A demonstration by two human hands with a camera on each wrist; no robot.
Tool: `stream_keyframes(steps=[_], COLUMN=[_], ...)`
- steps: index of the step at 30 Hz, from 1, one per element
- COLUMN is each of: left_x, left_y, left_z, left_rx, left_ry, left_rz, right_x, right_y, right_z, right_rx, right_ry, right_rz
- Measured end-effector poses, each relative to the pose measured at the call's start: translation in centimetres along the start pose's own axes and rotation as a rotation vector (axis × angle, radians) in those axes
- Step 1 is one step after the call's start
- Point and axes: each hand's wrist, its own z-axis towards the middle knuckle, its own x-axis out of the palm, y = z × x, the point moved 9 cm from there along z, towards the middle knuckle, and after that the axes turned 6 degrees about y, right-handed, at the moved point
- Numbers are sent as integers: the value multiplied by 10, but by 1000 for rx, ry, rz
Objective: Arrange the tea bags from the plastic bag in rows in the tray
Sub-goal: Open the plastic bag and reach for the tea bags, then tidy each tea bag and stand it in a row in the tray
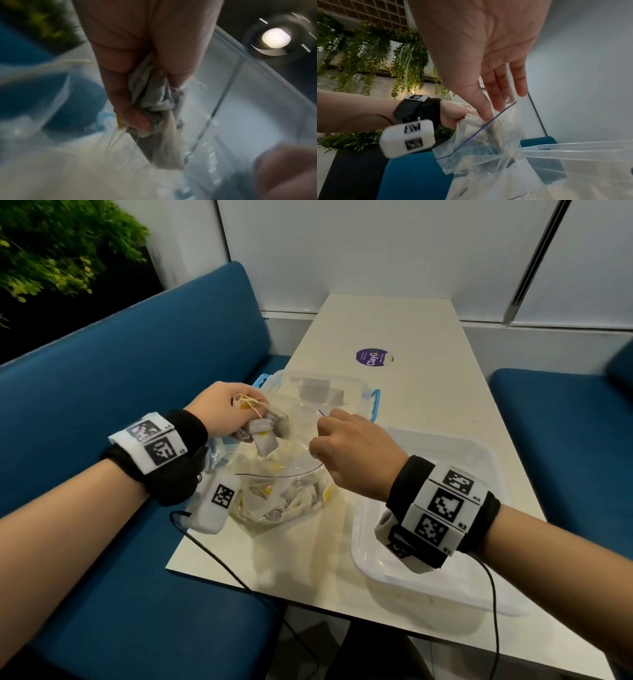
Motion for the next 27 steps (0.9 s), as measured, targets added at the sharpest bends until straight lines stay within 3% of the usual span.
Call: stream_keyframes(steps=[4,7,13,20,27], left_x=[11,30,66,64,68], left_y=[22,29,49,48,21], left_z=[-11,-16,-23,-44,-81], left_rx=[-223,-328,-514,-518,-501], left_ry=[3,37,193,105,139], left_rz=[-622,-895,-1328,-1615,-1881], right_x=[2,16,19,12,10], right_y=[-2,-5,-8,-5,-9], right_z=[7,7,7,7,2], right_rx=[31,50,118,171,173], right_ry=[67,183,209,99,71], right_rz=[0,-11,112,219,380])
